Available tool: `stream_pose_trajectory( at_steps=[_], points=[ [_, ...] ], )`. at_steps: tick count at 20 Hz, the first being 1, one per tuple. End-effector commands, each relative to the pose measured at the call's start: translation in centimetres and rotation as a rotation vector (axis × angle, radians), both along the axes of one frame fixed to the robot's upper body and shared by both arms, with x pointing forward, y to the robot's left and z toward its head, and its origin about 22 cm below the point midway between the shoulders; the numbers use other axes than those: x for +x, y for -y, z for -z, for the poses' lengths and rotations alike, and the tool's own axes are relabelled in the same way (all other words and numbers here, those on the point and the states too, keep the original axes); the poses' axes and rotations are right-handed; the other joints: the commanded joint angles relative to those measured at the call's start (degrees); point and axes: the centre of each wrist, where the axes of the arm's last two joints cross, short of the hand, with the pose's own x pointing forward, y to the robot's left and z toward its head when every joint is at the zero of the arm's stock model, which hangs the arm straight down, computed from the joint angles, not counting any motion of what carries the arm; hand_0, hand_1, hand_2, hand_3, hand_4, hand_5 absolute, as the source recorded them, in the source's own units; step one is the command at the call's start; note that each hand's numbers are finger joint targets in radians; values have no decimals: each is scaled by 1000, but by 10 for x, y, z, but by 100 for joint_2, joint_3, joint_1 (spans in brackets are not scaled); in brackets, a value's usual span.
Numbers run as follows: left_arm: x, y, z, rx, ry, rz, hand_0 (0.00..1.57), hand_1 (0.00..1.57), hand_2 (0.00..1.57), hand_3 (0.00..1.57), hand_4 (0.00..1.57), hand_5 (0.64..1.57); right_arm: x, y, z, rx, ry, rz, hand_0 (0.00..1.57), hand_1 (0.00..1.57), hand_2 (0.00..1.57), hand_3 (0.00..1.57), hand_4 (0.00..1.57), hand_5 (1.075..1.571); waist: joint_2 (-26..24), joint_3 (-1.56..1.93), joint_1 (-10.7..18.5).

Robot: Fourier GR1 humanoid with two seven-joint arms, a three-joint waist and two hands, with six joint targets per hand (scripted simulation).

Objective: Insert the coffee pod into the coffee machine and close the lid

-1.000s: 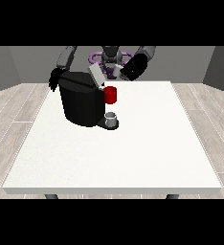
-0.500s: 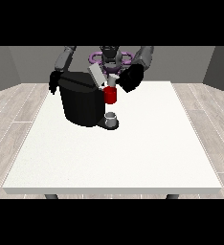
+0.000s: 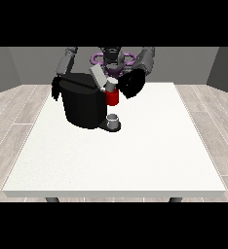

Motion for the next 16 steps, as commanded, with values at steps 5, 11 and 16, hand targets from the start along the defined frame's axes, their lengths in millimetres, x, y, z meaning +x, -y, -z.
stream_pose_trajectory(
  at_steps=[5, 11, 16],
  points=[
    [1, -13, -23, 51, 29, 0, 1487, 1487, 1514, 1437, 703, 1571, 13, -5, -13, -27, 36, 2, 0, 0, 0, 0, 188, 1571, 301, -1, -59],
    [3, 1, -22, 33, 56, -56, 1485, 1485, 1480, 1368, 634, 1571, 22, -1, -17, -19, 9, 1, 0, 0, 0, 0, 273, 1571, 258, -1, -61],
    [2, 14, -33, 89, 120, -28, 1432, 1432, 1448, 1396, 614, 1571, 27, 9, -15, -16, 30, 18, 0, 0, 0, 0, 240, 1571, 564, 2, -39]
  ],
)
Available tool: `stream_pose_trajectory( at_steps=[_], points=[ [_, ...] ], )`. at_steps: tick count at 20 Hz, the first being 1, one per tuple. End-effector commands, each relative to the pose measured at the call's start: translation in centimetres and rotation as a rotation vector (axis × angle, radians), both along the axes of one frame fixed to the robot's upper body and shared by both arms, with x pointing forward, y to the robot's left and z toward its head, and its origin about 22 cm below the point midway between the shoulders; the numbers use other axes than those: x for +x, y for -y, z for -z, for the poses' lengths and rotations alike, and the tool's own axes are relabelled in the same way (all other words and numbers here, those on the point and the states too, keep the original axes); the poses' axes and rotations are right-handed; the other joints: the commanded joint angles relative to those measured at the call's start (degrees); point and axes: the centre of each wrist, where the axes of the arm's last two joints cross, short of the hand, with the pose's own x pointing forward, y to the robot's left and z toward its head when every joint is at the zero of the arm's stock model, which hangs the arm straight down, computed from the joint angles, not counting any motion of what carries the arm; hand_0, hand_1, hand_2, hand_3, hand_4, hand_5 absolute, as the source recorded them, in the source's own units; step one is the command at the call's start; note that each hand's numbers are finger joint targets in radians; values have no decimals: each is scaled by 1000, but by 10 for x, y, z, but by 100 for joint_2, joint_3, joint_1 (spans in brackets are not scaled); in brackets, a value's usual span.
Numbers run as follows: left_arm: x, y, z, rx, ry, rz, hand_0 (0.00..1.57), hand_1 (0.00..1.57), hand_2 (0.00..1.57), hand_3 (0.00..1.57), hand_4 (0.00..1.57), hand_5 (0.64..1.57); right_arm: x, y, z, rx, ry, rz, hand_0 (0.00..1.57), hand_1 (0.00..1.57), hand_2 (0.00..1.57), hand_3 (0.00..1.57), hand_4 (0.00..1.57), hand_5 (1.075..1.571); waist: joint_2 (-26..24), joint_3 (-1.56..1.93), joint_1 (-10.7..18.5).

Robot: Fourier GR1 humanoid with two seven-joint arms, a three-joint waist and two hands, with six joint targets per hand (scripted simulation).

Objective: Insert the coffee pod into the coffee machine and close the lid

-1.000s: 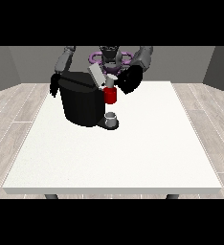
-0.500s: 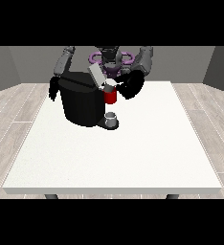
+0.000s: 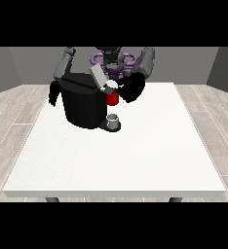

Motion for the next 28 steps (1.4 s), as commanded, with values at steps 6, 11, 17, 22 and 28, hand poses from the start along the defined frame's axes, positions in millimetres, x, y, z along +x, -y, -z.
stream_pose_trajectory(
  at_steps=[6, 11, 17, 22, 28],
  points=[
    [2, 30, 29, -145, -23, 125, 0, 0, 0, 0, 0, 1571, -10, 22, 24, 44, -58, 46, 0, 0, 0, 0, 349, 1571, -261, 3, 264],
    [-13, 40, 113, -243, -92, 293, 0, 0, 0, 0, 0, 1571, -50, 57, 70, 107, -138, 175, 0, 0, 0, 0, 245, 1571, -943, 2, 1140],
    [-60, 37, 240, -507, -245, 277, 0, 0, 0, 0, 0, 1571, -101, 72, 105, 89, -236, 206, 0, 0, 0, 0, 265, 1571, -2042, -6, 1564],
    [-112, 3, 314, -650, -400, 212, 0, 0, 0, 0, 272, 1571, -129, 50, 119, 55, -340, 142, 0, 0, 0, 0, 0, 1571, -3087, -8, 1496],
    [-192, -37, 381, -680, -492, 68, 0, 0, 0, 0, 284, 1571, -124, -14, 100, -1, -308, -5, 0, 0, 0, 0, 0, 1571, -3761, -10, 1215]
  ],
)
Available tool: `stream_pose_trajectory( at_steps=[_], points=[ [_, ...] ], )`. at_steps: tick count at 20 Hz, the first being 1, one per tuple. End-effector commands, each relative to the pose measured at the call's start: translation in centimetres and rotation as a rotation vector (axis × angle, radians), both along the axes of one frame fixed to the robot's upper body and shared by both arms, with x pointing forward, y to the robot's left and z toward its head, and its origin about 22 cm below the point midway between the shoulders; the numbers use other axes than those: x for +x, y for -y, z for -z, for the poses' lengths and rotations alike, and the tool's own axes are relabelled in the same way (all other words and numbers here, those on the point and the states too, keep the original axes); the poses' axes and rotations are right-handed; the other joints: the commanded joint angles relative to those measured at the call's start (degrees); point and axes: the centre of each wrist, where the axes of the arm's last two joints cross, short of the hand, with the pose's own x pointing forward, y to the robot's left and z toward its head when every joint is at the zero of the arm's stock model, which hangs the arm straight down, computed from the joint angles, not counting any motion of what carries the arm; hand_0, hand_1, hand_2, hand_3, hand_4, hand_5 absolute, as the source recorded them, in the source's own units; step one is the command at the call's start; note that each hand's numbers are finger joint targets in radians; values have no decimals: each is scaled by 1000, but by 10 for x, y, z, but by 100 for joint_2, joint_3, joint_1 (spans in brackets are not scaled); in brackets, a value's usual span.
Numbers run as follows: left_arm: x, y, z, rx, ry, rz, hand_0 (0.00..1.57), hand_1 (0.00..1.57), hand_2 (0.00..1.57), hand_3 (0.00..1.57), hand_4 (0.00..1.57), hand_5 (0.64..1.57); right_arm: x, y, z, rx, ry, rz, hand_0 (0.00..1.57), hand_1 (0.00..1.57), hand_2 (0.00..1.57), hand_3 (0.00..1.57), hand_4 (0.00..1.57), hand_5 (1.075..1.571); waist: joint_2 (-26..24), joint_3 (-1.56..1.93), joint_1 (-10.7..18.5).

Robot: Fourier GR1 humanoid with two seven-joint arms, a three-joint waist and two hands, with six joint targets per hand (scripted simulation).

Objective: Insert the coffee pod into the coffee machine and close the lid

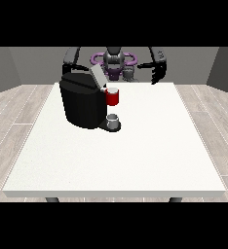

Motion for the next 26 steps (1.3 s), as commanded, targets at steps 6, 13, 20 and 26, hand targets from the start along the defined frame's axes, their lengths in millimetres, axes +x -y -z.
stream_pose_trajectory(
  at_steps=[6, 13, 20, 26],
  points=[
    [-88, -57, 51, -32, -169, -147, 0, 0, 0, 0, 345, 1571, 18, -94, -65, -15, 110, -187, 0, 0, 0, 0, 268, 1571, -916, 1, -511],
    [-84, -48, 44, -66, -144, -138, 0, 0, 0, 0, 299, 1571, 30, -112, -130, -99, 287, -177, 0, 0, 0, 0, 250, 1571, -773, 6, -340],
    [-57, -28, 11, -119, 30, -34, 0, 0, 0, 0, 216, 1571, 47, -105, -141, -130, 360, -78, 0, 0, 0, 0, 352, 1571, 412, 10, 452],
    [-66, -21, 6, -115, 103, 14, 0, 0, 0, 0, 205, 1571, 66, -122, -167, -202, 382, -37, 0, 0, 0, 0, 263, 1571, 685, 10, 551]
  ],
)
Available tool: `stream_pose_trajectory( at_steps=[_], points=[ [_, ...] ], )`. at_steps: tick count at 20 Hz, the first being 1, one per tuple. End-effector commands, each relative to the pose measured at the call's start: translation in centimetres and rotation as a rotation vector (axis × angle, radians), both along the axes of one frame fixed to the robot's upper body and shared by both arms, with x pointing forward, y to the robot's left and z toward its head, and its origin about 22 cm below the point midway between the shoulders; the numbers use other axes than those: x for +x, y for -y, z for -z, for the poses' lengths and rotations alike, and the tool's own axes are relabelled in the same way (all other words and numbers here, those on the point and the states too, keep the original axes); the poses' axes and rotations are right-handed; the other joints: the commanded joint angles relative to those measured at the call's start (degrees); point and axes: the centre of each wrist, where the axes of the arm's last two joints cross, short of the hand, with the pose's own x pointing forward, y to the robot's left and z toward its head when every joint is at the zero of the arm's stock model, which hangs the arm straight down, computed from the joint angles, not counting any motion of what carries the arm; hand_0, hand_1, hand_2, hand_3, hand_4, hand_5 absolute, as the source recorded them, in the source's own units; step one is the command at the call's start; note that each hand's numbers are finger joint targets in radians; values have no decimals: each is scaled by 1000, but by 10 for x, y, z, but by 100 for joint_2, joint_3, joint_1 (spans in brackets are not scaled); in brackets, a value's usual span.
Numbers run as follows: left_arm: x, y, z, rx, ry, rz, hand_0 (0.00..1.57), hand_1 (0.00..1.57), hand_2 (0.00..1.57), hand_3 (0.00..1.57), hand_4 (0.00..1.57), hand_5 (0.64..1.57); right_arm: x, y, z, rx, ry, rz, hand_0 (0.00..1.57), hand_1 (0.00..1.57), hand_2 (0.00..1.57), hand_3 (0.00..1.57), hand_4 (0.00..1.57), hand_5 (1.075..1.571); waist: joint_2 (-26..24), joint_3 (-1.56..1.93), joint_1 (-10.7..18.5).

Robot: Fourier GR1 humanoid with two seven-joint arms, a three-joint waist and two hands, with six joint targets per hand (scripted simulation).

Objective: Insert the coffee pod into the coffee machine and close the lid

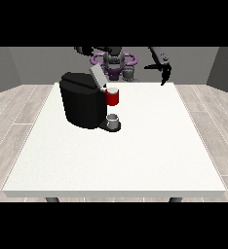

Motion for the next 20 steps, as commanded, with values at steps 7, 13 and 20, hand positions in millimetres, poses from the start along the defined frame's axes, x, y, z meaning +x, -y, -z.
stream_pose_trajectory(
  at_steps=[7, 13, 20],
  points=[
    [-7, 8, -25, 14, 77, 50, 0, 0, 0, 0, 284, 1571, 32, 10, 0, -49, -5, 105, 0, 0, 0, 0, 351, 1571, 330, 2, 338],
    [8, 23, -27, 20, 175, 35, 0, 0, 0, 0, 342, 1571, 70, 6, -30, -28, 57, 147, 0, 0, 0, 0, 386, 1571, 992, 0, 363],
    [7, -7, -42, 1, 143, 31, 0, 0, 0, 0, 353, 1571, 89, 48, -25, -31, 32, 150, 0, 0, 0, 0, 453, 1571, 964, 1, 414]
  ],
)
